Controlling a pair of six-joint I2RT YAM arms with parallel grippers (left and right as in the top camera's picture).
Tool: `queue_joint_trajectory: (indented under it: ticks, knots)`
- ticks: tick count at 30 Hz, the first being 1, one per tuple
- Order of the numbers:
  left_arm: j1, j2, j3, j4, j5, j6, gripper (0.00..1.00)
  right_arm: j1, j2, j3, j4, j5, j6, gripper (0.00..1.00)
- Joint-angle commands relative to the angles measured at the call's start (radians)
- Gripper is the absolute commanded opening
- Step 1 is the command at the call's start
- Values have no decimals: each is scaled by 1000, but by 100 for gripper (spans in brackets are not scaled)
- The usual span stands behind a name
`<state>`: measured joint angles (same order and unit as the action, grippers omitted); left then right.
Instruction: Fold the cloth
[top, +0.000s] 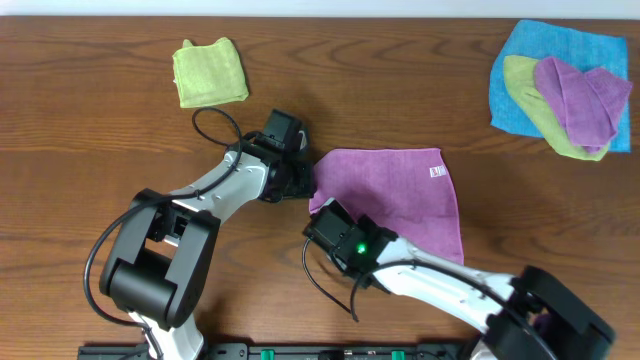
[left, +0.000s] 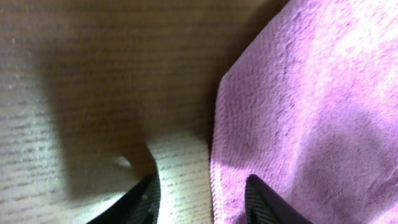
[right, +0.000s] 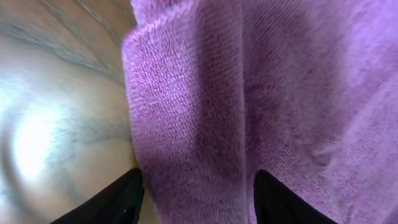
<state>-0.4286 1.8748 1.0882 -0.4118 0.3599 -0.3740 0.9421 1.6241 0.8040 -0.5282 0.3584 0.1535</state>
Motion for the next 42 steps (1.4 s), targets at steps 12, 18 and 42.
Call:
queue_joint_trajectory:
  ticks: [12,18,42]
  knots:
    - [50,12,1,-85,-8,-7,45,12,49,5,10,127,52,34]
    - [50,12,1,-69,-9,-7,46,53,5,70,-116,16,52,34]
    - [48,12,1,-88,7,-7,50,64,-56,81,-111,-134,84,47]
